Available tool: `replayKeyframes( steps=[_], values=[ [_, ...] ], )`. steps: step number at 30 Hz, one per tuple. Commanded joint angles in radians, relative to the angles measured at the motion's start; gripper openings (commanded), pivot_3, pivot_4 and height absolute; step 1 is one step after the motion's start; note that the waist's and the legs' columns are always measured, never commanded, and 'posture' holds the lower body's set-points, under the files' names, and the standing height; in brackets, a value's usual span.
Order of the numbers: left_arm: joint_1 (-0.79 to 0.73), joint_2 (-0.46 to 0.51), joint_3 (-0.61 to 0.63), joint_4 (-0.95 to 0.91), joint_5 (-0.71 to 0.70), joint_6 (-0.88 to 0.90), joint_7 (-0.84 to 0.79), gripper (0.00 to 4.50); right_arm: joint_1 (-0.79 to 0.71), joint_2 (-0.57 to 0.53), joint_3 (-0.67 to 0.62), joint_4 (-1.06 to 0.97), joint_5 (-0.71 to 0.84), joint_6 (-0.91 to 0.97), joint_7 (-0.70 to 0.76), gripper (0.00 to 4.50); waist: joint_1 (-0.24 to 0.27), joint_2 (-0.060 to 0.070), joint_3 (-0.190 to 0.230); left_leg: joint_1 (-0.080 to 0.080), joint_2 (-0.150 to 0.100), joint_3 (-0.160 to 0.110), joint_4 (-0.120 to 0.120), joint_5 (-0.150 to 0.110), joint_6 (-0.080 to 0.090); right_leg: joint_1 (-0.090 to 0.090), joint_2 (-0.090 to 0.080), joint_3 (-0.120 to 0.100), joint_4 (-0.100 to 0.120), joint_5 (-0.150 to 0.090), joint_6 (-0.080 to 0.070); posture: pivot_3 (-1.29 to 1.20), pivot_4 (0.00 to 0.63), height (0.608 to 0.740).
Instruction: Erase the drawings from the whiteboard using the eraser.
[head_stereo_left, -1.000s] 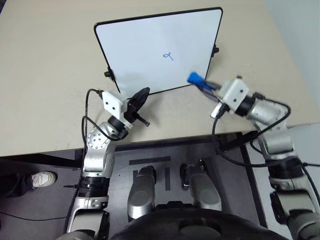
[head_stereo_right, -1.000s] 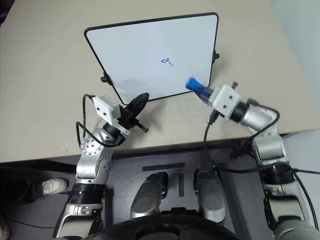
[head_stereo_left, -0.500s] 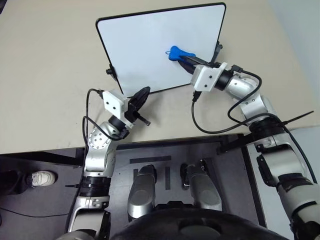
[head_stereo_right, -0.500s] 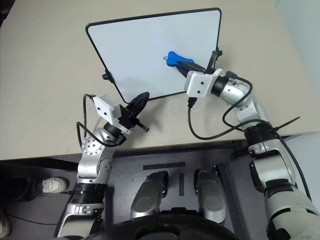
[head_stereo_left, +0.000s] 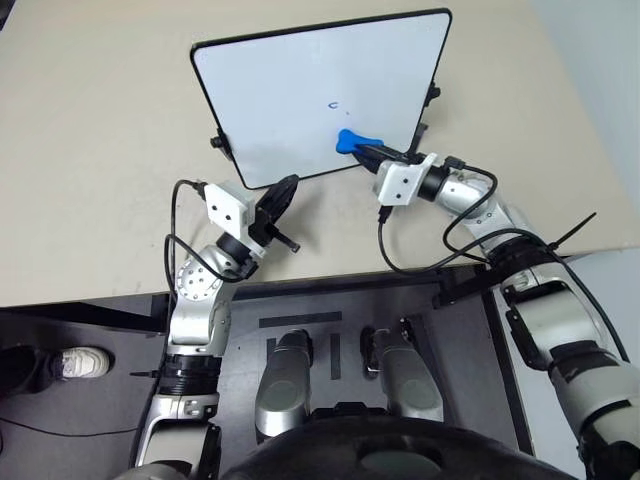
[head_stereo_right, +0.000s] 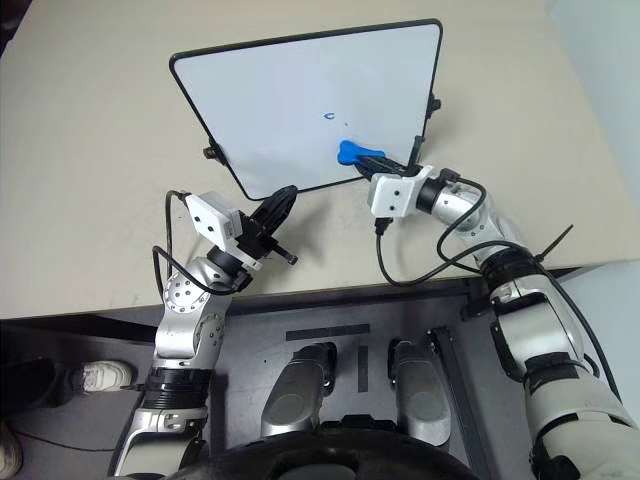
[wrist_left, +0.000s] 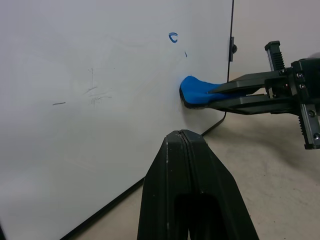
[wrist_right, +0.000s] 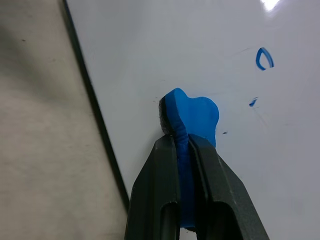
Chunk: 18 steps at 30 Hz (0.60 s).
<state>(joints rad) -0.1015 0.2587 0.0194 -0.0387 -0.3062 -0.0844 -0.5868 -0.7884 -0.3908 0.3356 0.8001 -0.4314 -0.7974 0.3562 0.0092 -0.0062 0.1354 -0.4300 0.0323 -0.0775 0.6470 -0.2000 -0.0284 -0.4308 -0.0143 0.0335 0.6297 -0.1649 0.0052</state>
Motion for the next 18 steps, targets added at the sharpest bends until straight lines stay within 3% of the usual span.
replayKeyframes(
  steps=[1, 8, 18],
  values=[
    [-0.011, 0.002, -0.004, -0.037, 0.002, -0.014, -0.005, 0.0, -0.081, 0.002, -0.036, -0.026, -0.022, -0.016, -0.111, 0.01, -0.003, 0.001, 0.0, -0.001, 0.0, 0.0, 0.0, 0.0, 0.0, -0.001, 0.0, 0.0, 0.0, 0.0, 0.0, 0.0, 0.15, 0.74],
    [-0.021, 0.002, -0.002, -0.024, 0.002, -0.014, -0.006, 0.0, -0.128, -0.007, -0.033, -0.015, -0.054, -0.037, -0.206, 0.01, -0.008, 0.001, 0.0, -0.001, 0.0, 0.0, -0.001, 0.0, 0.0, -0.002, 0.0, 0.0, 0.0, 0.0, 0.0, 0.0, 0.15, 0.74],
    [-0.023, -0.002, -0.004, -0.021, 0.006, -0.019, -0.008, 0.0, -0.061, 0.017, 0.031, 0.063, -0.04, -0.046, -0.102, 0.01, -0.008, 0.001, 0.0, -0.001, 0.0, 0.0, -0.001, -0.003, -0.005, -0.001, 0.0, 0.0, -0.001, 0.0, 0.0, 0.0, 0.15, 0.74]
  ],
)
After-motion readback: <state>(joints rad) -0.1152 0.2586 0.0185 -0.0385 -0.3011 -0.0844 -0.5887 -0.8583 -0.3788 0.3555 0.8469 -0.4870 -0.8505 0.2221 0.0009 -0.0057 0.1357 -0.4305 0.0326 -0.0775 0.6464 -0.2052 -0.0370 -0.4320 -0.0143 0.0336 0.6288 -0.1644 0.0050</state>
